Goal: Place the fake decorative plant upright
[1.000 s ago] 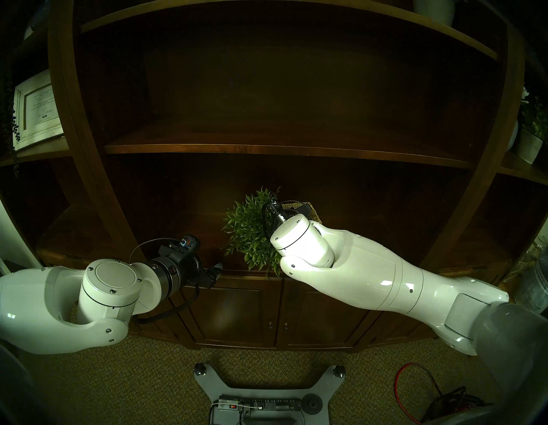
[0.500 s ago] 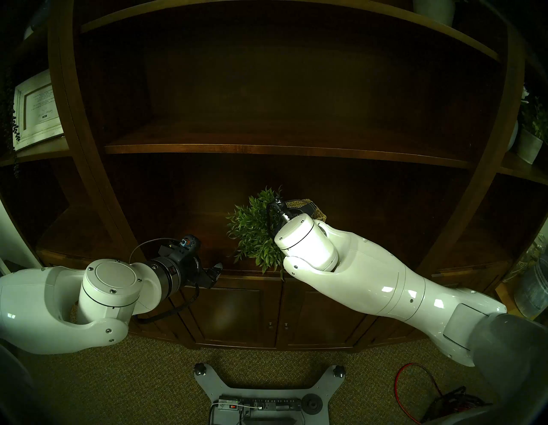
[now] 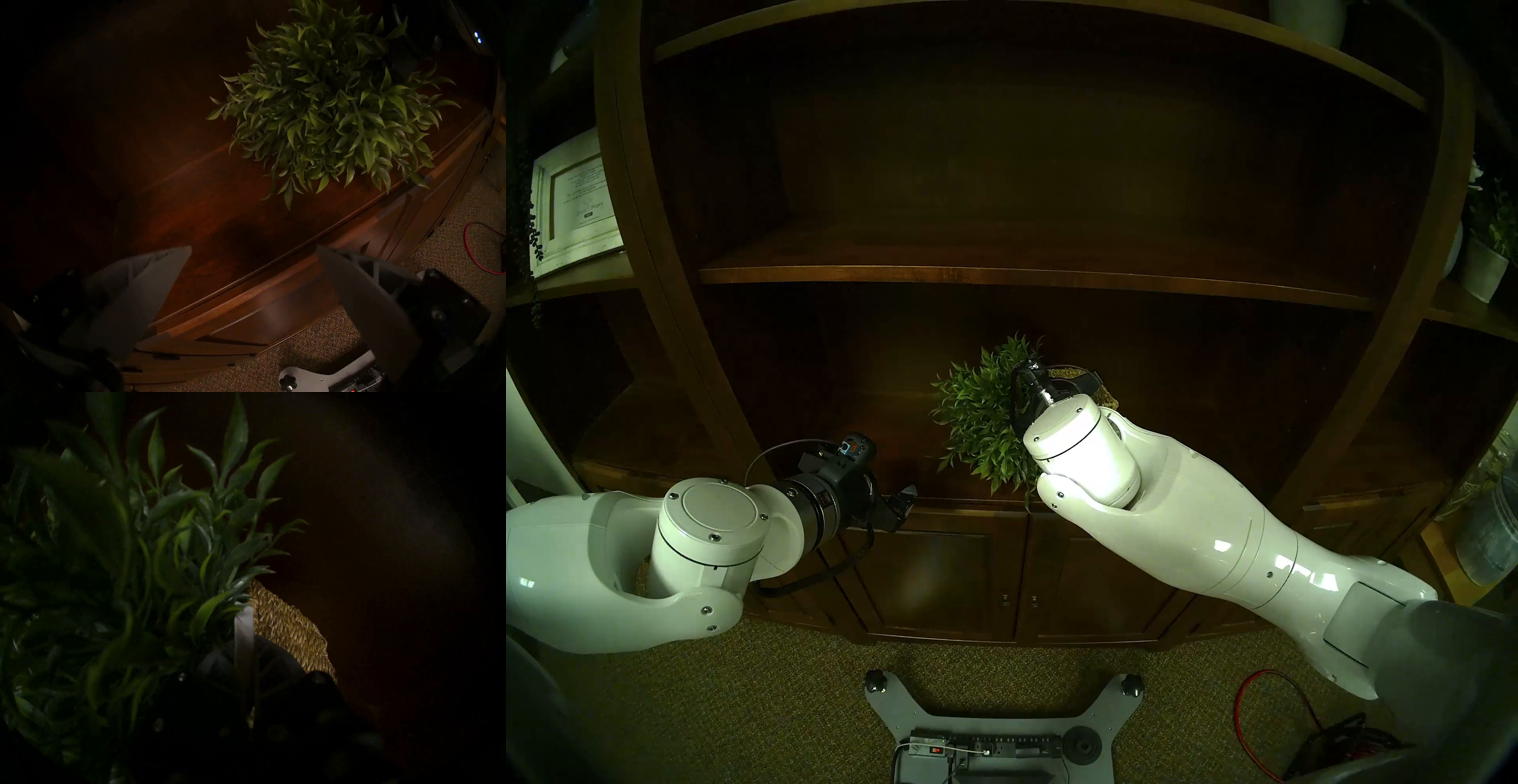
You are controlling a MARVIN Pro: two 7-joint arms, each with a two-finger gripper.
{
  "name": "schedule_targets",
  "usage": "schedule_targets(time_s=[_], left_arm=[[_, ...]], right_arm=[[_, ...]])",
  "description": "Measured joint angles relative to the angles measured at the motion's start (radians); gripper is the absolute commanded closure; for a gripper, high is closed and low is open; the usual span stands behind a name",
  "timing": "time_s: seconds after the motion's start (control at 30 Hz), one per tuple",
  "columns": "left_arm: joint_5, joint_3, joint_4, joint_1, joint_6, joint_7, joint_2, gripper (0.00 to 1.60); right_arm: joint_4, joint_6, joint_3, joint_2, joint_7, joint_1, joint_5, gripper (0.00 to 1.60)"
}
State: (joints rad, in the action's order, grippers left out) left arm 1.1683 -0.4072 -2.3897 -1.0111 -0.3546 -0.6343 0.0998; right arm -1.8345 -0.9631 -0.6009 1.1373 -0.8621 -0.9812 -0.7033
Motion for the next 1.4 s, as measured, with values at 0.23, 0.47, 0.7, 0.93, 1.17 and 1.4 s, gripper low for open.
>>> schedule_targets(time_s=[0.23,0.47,0.7,0.93,1.17,1.4], left_arm=[[0.0,0.0,0.0,0.0,0.0,0.0,0.0,0.0],[0.0,0.0,0.0,0.0,0.0,0.0,0.0,0.0],[0.0,0.0,0.0,0.0,0.0,0.0,0.0,0.0],[0.0,0.0,0.0,0.0,0.0,0.0,0.0,0.0],[0.0,0.0,0.0,0.0,0.0,0.0,0.0,0.0],[0.0,0.0,0.0,0.0,0.0,0.0,0.0,0.0]], right_arm=[[-0.038,0.0,-0.055,0.001,0.0,-0.029,0.022,1.6],[-0.09,0.0,-0.129,-0.001,0.0,-0.064,0.036,1.6],[-0.16,0.0,-0.227,-0.005,0.0,-0.128,0.031,1.6],[-0.217,0.0,-0.341,0.012,-0.001,-0.222,-0.049,1.6],[-0.234,0.0,-0.457,0.033,-0.001,-0.311,-0.15,1.6],[-0.242,0.0,-0.556,0.061,-0.002,-0.364,-0.199,1.6]])
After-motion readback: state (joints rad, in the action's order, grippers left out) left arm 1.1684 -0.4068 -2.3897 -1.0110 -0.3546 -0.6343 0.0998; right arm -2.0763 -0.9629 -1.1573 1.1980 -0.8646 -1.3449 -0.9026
